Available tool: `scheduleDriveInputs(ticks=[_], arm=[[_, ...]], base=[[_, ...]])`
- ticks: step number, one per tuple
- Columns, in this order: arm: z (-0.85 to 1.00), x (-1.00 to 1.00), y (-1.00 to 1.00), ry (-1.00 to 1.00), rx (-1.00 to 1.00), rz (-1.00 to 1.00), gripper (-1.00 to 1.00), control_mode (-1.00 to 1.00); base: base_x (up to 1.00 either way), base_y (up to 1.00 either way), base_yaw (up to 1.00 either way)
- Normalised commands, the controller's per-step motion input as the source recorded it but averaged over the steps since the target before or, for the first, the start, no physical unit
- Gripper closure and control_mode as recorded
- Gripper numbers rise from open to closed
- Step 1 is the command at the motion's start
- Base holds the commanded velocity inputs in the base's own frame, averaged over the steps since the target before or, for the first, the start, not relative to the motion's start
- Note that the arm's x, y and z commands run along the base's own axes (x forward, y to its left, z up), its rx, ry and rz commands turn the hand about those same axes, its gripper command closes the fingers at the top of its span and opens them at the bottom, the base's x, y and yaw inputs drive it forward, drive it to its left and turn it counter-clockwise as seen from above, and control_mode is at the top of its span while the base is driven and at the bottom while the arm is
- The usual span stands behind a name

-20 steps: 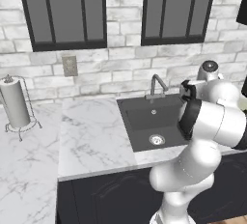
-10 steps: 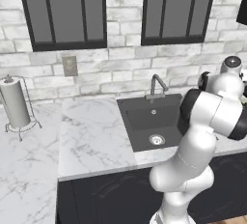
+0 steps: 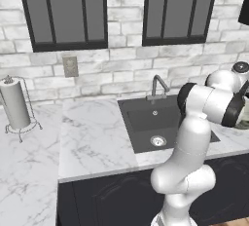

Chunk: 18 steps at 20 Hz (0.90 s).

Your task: Pick the avocado from the sink and place it in the bowl. Then pick the bowl and place it in the microwave. Then close the microwave door and press the start button.

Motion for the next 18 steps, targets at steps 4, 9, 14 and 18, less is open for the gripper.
scheduleDriveInputs(ticks=[4, 9, 14, 18], arm=[[-0.64, 0.0, -0.08, 0.0, 0.0, 0.0, 1.0, -1.0], [-0.49, 0.0, -0.19, 0.0, 0.0, 0.0, 1.0, -1.0], [-0.1, 0.0, -0.09, 0.0, 0.0, 0.0, -1.0, -1.0], [0.13, 0.0, -0.01, 0.0, 0.01, 0.0, -1.0, -1.0]], base=[[0.0, 0.0, 0.0], [0.0, 0.0, 0.0], [0.0, 0.0, 0.0], [0.0, 0.0, 0.0]])
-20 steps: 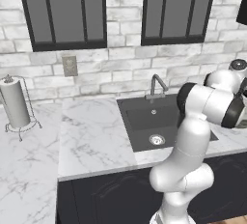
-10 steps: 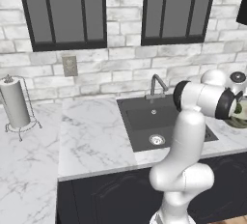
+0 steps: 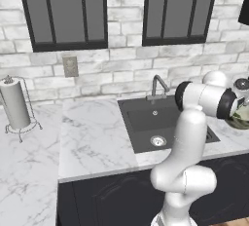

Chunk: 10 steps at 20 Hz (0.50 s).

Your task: Pick the avocado from the sink and place it in the bowl. Then pick the bowl and place it in the microwave. Then close the microwave door and press the start button.

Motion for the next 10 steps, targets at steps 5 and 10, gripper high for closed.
scheduleDriveInputs(ticks=[5, 10], arm=[[0.37, -0.06, 0.06, 0.0, 0.0, 0.01, -1.0, -1.0], [0.38, -0.27, 0.62, 0.07, -0.03, 0.09, -1.0, -1.0]], base=[[0.0, 0.0, 0.0], [0.0, 0.0, 0.0]])
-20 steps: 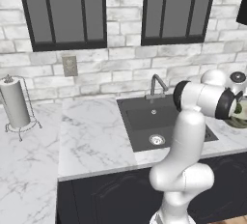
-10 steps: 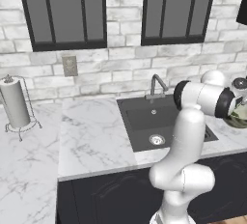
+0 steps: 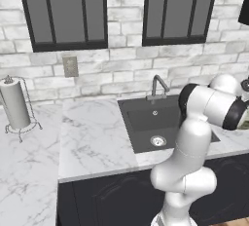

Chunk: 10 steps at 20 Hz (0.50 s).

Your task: Pick the avocado from the sink and place it in the bowl. Then pick the bowl and place it in the microwave. Then close the microwave door and press the start button.

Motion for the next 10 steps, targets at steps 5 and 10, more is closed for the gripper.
scheduleDriveInputs(ticks=[5, 10], arm=[[0.16, -0.17, 0.88, 0.21, -0.13, 0.11, -1.0, -1.0], [0.24, 0.06, 0.6, 0.28, -0.11, 0.04, -1.0, -1.0]], base=[[0.0, 0.0, 0.0], [0.0, 0.0, 0.0]])
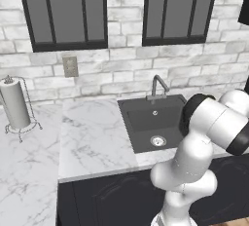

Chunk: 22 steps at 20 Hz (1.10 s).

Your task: Pick the avocado from the sink and place it in the bowl. Then pick the bowl and place it in the microwave. Then close the microwave door and press the start button.

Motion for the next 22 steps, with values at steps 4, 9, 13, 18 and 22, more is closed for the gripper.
scheduleDriveInputs(ticks=[4, 9, 13, 18, 22], arm=[[0.18, 0.37, 0.14, 0.29, -0.08, 0.0, -1.0, -1.0], [0.01, 0.51, 0.01, 0.28, -0.05, 0.0, -1.0, -1.0], [-0.01, 0.44, -0.26, 0.17, 0.0, 0.0, -1.0, -1.0], [-0.01, 0.21, -0.46, 0.05, 0.01, 0.0, -1.0, -1.0], [0.0, 0.0, -0.44, 0.0, 0.03, 0.0, -1.0, -1.0]], base=[[0.0, 0.0, 0.0], [0.0, 0.0, 0.0], [0.0, 0.0, 0.0], [0.0, 0.0, 0.0], [0.0, 0.0, 0.0]])
